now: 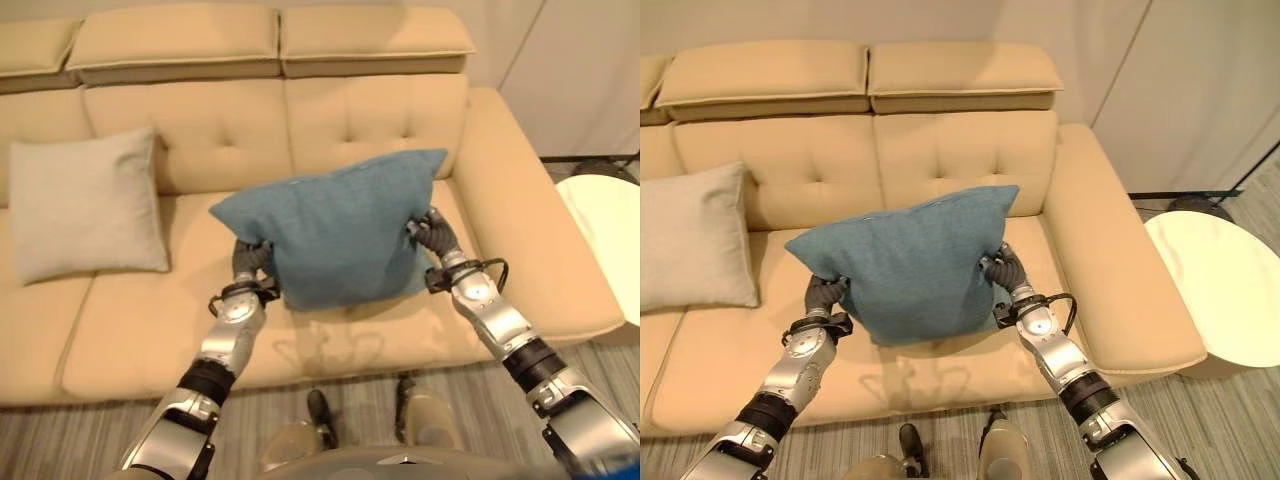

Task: Pick up all the scattered cushions and arrange them neatly on the sofa.

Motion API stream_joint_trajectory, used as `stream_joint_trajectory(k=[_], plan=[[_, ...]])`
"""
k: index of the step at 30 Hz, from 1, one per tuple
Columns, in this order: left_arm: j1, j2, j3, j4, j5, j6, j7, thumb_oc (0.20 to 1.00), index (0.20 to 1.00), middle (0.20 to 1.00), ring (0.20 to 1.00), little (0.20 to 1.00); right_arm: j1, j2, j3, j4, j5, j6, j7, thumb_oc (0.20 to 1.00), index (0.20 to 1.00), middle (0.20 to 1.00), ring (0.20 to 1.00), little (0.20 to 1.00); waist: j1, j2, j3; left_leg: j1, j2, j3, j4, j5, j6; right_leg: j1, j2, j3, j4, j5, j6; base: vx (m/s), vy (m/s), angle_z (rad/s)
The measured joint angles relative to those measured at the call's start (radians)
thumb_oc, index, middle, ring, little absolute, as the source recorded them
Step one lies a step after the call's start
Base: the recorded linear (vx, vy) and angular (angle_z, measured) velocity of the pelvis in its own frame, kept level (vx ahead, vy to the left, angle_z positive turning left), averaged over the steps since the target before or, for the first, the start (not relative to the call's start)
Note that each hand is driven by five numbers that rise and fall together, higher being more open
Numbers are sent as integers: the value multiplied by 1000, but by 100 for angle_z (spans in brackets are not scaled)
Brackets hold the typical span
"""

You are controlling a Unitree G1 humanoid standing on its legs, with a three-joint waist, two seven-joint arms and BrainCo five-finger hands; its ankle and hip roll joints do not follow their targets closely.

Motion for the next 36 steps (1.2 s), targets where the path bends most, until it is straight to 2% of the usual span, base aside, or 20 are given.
stream_joint_trajectory(k=[2, 3, 4, 8, 14, 16, 21, 26, 33, 36], plan=[[0, -3, -9, 1, 0, 0, 0, 200, 200, 200, 200, 200, 9, -5, -1, 2, 0, 2, 0, 200, 200, 200, 200, 200, -29, -18, -3, 4, -6, -20, -9, 2, -17, 17, 6, 27, -91, 68, -5, 193, -91, 38], [1, -20, -18, 1, 0, 2, -1, 200, 200, 200, 200, 200, 20, -13, -4, 3, 0, 3, 0, 200, 200, 200, 200, 200, -39, -26, 3, 20, 2, -36, -10, 11, -56, 78, 37, 42, -171, 168, -68, 184, -147, 24], [1, -37, -19, 1, 1, 3, -1, 200, 200, 200, 200, 200, 19, -32, -2, 8, 0, 10, 0, 200, 200, 200, 200, 200, -29, -14, 4, 29, 21, -34, -10, 11, -65, 98, 57, 34, -196, 179, -96, 124, -121, 12], [-9, -71, -19, 0, 2, 3, -5, 200, 200, 200, 200, 200, 15, -68, -19, 6, 0, 18, 0, 200, 200, 200, 200, 200, -34, -4, 1, 36, 83, -40, -1, 42, -109, 159, 121, -7, -269, 189, -111, 52, -100, 1], [-54, -86, -36, 0, 1, 4, -5, 200, 200, 200, 200, 200, -18, -91, -53, 1, -13, 17, -7, 200, 200, 200, 200, 200, -42, 35, 3, 17, 114, -43, -4, 49, -124, 167, 151, -41, -299, 180, -118, 14, -55, 15], [-83, -75, -36, 0, 2, 3, -5, 200, 200, 200, 200, 200, -37, -96, -57, 0, -21, 16, -10, 200, 200, 200, 200, 200, -54, 56, 2, -11, 120, -42, -6, 33, -145, 144, 155, -47, -299, 176, -128, -64, -22, 17], [-156, -36, -36, 0, 1, 3, 13, 200, 200, 200, 200, 200, -93, -116, -42, 0, -37, 15, -29, 200, 200, 200, 200, 200, -53, 66, 11, -115, 93, -39, 26, 37, -135, 52, 125, -43, -297, 211, -129, -89, 7, 2], [-325, 19, -34, 51, 0, 0, 62, 200, 200, 200, 200, 200, -283, -127, -2, 21, -49, 17, -74, 200, 200, 200, 200, 200, -47, 76, 55, -198, 70, -34, 56, 39, -119, -54, 97, -17, -232, 215, -127, -64, 21, -4], [-465, 54, -33, 78, -2, -23, 93, 200, 200, 200, 200, 200, -482, -129, 7, 72, -68, 18, -139, 200, 200, 200, 200, 200, -21, 82, 84, -231, 75, -41, 64, 43, -115, -82, 89, -21, -222, 215, -130, -18, -39, 4], [-554, 71, -55, 95, -2, -25, 108, 200, 200, 200, 200, 200, -584, -149, 18, 132, -68, 17, -158, 200, 200, 200, 200, 200, -9, 84, 90, -279, 78, -69, 81, 45, -114, -114, 84, -47, -203, 211, -138, -14, -85, 22]])
